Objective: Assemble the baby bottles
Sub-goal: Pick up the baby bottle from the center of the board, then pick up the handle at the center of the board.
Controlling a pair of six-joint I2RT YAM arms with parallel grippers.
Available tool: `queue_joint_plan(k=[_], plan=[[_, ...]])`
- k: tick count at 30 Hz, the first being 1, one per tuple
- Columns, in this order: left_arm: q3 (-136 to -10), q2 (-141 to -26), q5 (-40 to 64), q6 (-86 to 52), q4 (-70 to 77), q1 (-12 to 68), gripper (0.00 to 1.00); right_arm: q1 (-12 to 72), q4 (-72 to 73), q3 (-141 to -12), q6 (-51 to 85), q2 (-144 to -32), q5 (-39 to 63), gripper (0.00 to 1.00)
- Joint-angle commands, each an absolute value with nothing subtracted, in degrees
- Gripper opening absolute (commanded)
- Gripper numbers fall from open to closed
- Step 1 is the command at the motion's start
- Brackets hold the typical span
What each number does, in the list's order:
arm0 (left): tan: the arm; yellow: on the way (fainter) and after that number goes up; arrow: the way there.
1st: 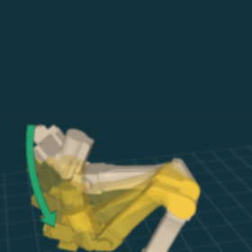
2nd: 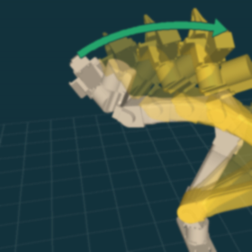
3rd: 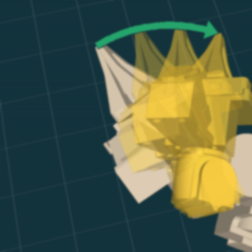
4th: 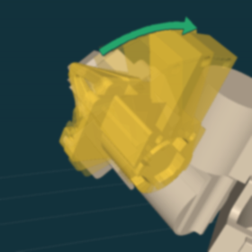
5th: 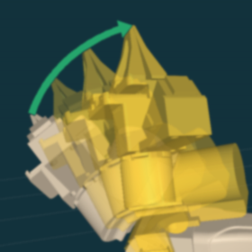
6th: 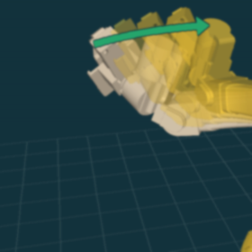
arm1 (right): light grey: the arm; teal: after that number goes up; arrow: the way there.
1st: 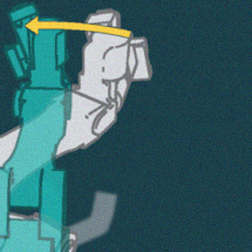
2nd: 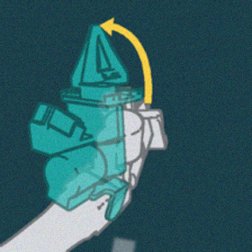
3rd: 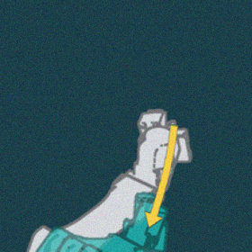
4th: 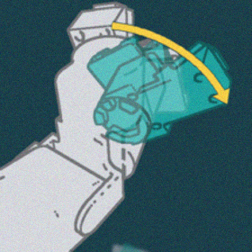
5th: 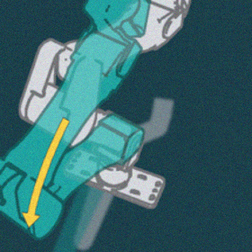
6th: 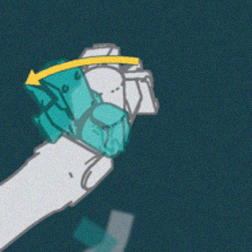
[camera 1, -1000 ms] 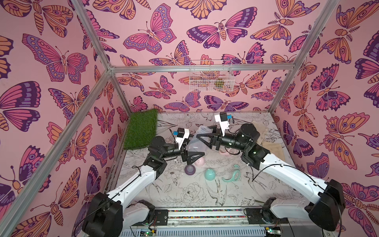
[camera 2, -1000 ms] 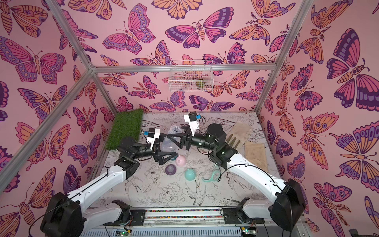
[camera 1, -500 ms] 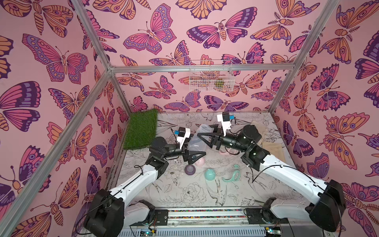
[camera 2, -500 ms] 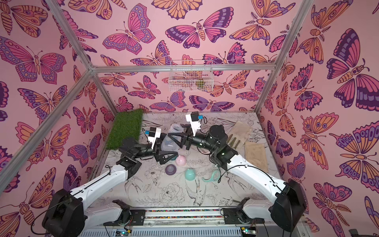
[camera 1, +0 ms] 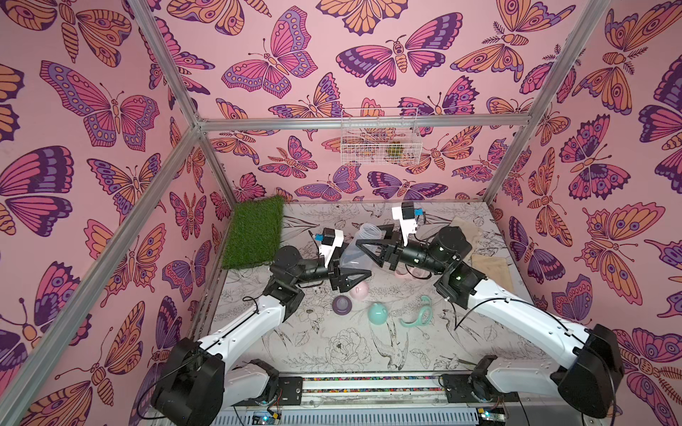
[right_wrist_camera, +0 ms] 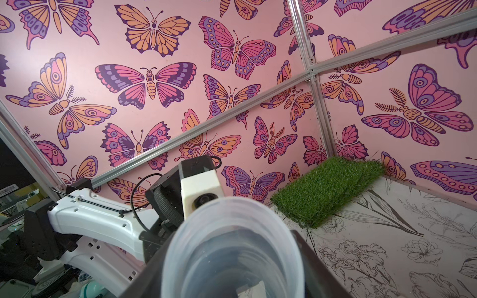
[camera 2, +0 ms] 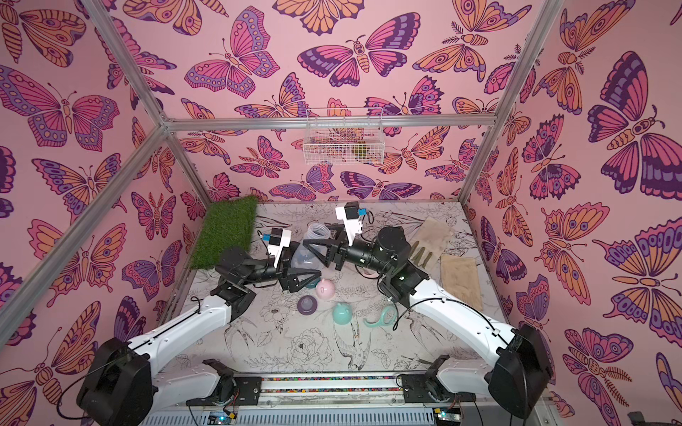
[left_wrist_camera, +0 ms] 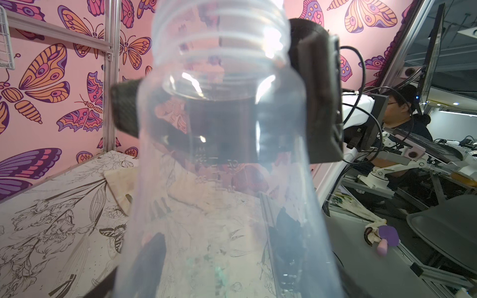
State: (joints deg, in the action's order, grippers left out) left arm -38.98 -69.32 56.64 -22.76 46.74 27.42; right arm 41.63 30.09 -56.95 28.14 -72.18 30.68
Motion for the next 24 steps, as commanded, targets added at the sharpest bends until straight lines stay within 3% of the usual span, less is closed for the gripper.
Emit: queue_joint_plan(k=[1,3,5,8,17,21,24], plan=[[-40.1,-67.5,52.6,-19.7,43.1,27.6,0.09,42.0,26.2,-56.7,25.8,-69.8,29.3,0.20],[-39.9,-66.4,50.0,-17.8,40.1,27.6,0.01,42.0,22.8,-56.9,24.0,-68.6,28.4,0.32],[-39.5,-65.0,46.7,-15.8,36.7,27.6,0.00,41.9,19.3,-56.8,21.8,-67.0,26.6,0.52],[-38.6,-62.7,40.9,-12.7,32.6,27.5,0.00,42.0,13.4,-57.0,19.1,-64.7,23.4,0.64],[-36.0,-56.4,18.1,-4.7,22.0,27.5,0.00,41.9,-3.5,-54.4,13.0,-59.8,7.7,0.67],[-33.6,-53.9,10.3,-2.8,21.0,27.5,0.00,41.9,-8.1,-52.5,12.7,-60.5,5.5,0.67],[-31.6,-51.9,7.5,-1.9,21.3,27.5,0.00,42.0,-11.5,-52.0,13.0,-63.2,6.4,0.60]])
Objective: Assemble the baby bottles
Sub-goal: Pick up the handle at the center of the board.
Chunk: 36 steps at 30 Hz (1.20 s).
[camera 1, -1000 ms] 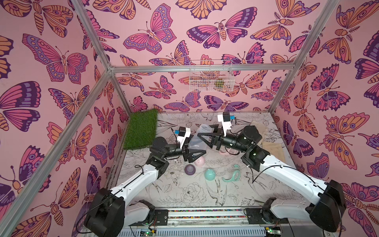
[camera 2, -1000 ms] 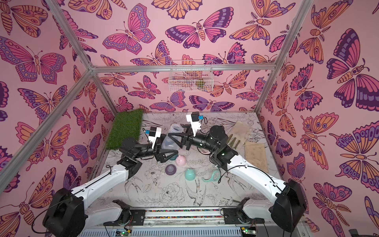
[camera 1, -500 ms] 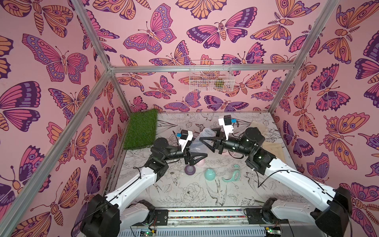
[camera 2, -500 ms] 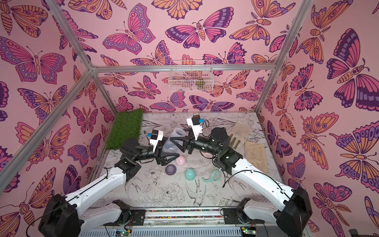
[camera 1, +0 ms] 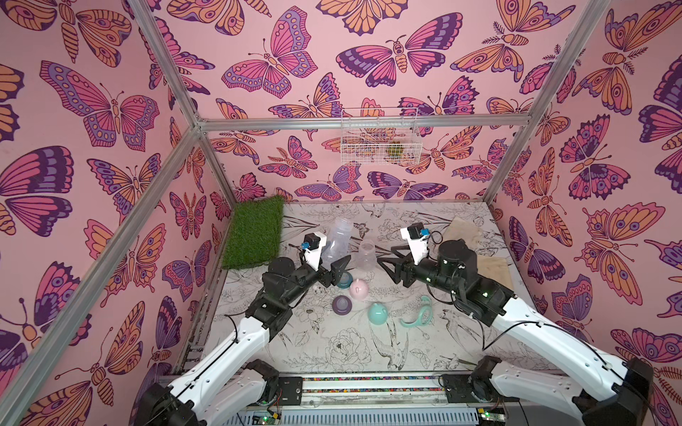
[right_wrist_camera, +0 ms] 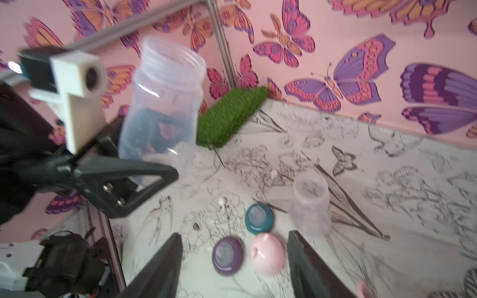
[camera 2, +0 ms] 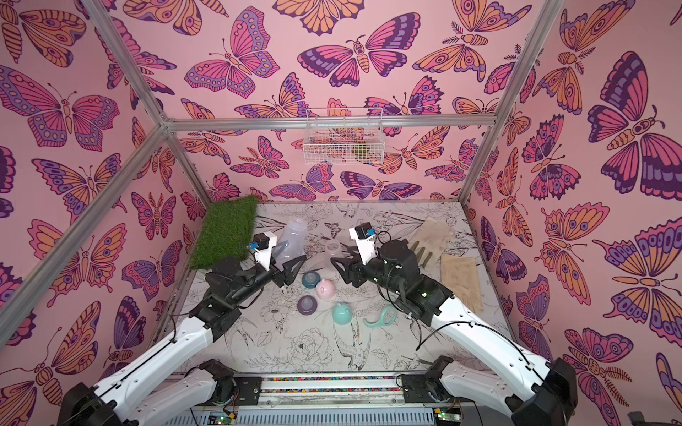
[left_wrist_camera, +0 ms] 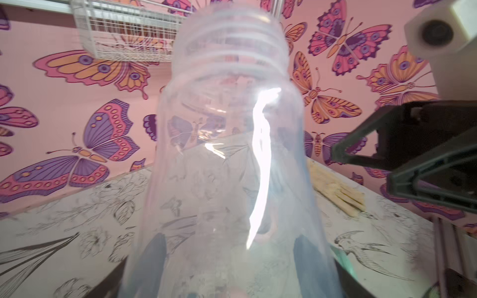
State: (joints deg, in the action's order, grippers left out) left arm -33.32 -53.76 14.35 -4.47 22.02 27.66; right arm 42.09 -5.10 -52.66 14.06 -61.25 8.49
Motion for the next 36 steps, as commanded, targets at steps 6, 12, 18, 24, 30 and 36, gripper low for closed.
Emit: queue_joint_plan(k=[6,12,18,24,30,36], plan=[[-29.7,-49.9,2.4,-1.2,21.0,27.5,0.00,42.9,-16.4,-50.2,16.2,-68.5,3.9,0.49],[-28.3,-49.3,3.1,-1.1,22.6,27.5,0.00,39.2,-26.3,-46.8,23.6,-65.4,-7.7,0.48],[-27.9,-51.0,5.1,-1.4,24.2,27.5,0.00,23.0,-19.9,-42.6,30.2,-63.7,1.2,0.47],[-27.4,-50.4,6.8,-1.9,25.2,27.5,0.00,14.2,-11.9,-43.2,32.9,-71.0,9.0,0.65],[-27.2,-49.9,7.5,-1.3,25.0,27.5,0.00,11.5,-5.7,-42.5,33.9,-78.3,15.7,0.69],[-27.0,-49.3,7.8,-0.9,25.1,27.5,0.00,11.3,-6.4,-38.7,34.6,-77.2,15.4,0.67]])
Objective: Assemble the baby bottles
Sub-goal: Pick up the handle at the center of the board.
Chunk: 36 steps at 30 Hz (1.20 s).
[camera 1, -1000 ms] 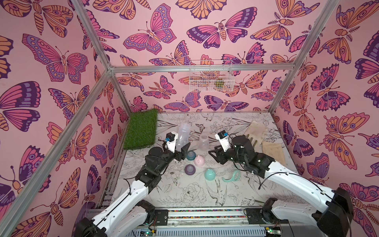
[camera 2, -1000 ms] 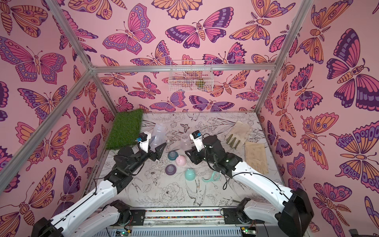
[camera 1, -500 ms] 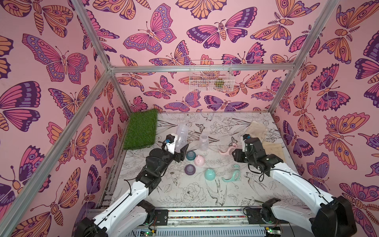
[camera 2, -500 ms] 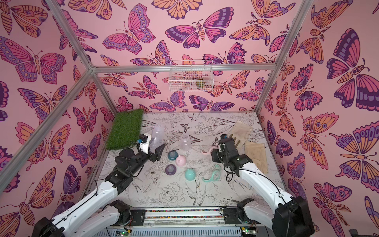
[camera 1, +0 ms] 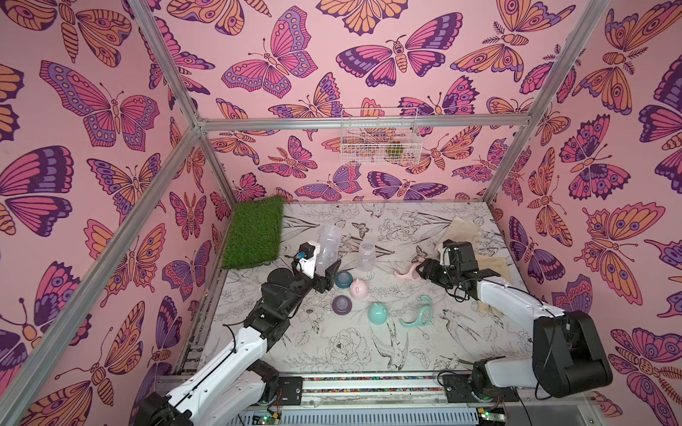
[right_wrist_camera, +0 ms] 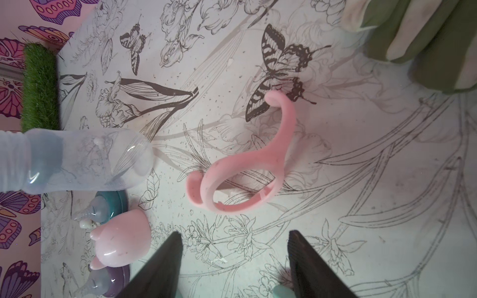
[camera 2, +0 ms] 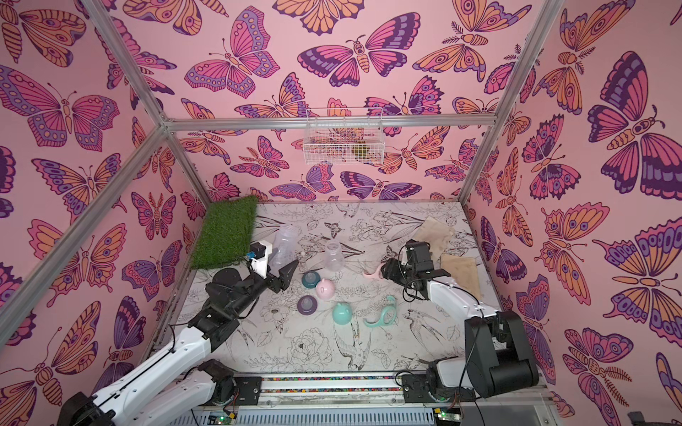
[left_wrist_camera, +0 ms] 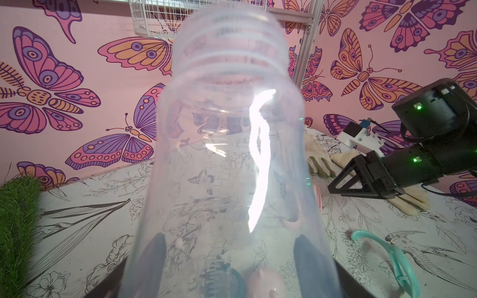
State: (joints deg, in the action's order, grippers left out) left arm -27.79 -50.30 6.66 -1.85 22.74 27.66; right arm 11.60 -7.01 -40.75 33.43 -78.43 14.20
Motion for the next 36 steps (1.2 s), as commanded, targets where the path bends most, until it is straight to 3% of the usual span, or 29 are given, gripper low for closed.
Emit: queue_joint_plan(k=[1,20,36], plan=[[-27.0,-49.5,7.9,-0.9,25.2,27.5,0.00,11.3,-6.4,-37.9,34.5,-76.8,15.1,0.67],[-27.1,-50.8,9.1,-0.4,25.8,27.5,0.00,10.3,6.6,-39.4,33.3,-86.6,19.1,0.87],[-27.6,-51.4,9.2,0.1,25.6,27.5,0.00,9.4,12.2,-40.9,29.7,-94.0,23.9,0.89]])
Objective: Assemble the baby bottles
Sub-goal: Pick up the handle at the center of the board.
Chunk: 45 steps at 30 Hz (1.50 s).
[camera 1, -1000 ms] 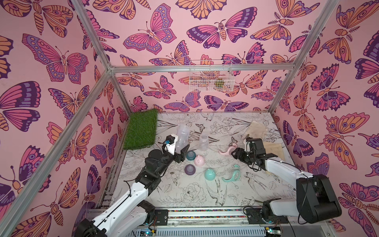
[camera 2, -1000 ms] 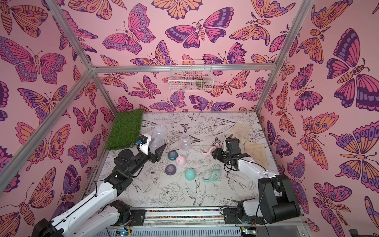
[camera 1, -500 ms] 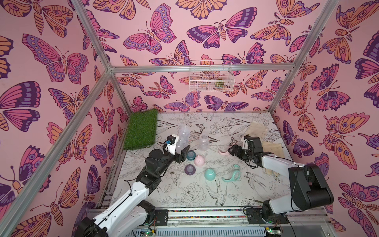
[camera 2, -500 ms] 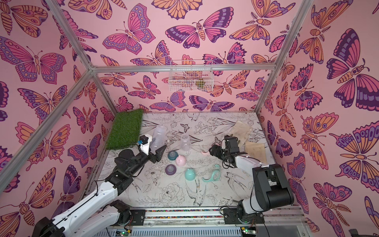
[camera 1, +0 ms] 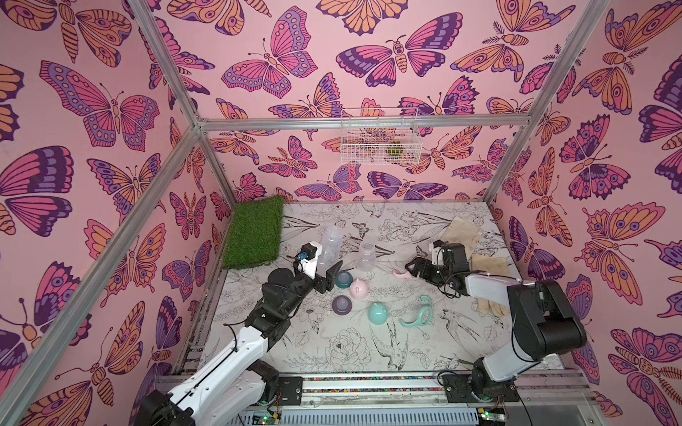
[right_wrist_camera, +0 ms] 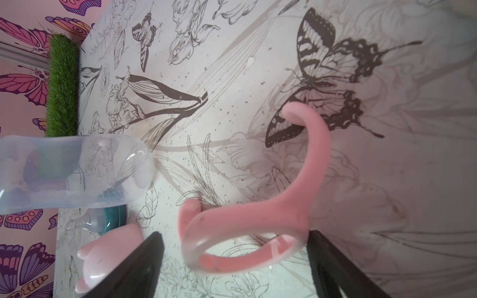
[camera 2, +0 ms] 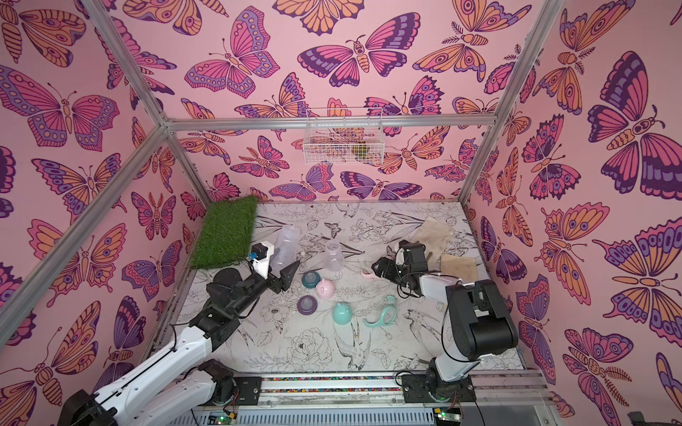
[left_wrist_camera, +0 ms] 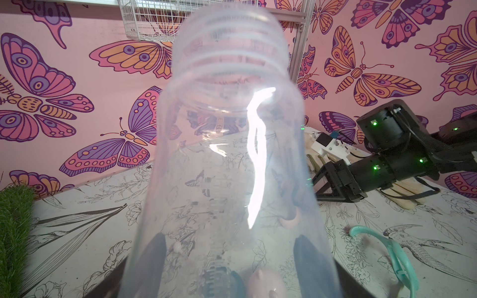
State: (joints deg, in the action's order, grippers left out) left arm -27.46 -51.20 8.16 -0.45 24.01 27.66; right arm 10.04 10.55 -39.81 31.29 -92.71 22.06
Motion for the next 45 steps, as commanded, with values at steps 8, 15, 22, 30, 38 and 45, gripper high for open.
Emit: queue_joint_plan(k=[8,15,22,30,38,45], plan=[[-27.9,-51.8,9.3,0.4,25.5,27.5,0.00,8.9,16.9,-40.2,28.6,-97.6,27.1,0.87],[-27.9,-52.2,9.5,0.8,25.7,27.5,0.00,8.8,19.1,-39.8,27.9,-98.5,29.1,0.82],[-27.8,-52.4,9.8,0.8,25.9,27.5,0.00,8.9,19.8,-40.0,27.8,-99.7,30.1,0.74],[-27.6,-52.7,9.7,1.0,25.9,27.5,0.00,8.9,21.3,-39.3,27.4,-98.6,31.3,0.56],[-28.2,-53.4,14.6,1.8,25.7,27.5,0.00,9.1,15.0,-40.9,25.9,-92.9,32.9,0.48],[-31.5,-54.6,32.6,6.6,21.1,27.5,0.00,10.9,-7.5,-50.0,18.7,-80.5,31.7,0.46]])
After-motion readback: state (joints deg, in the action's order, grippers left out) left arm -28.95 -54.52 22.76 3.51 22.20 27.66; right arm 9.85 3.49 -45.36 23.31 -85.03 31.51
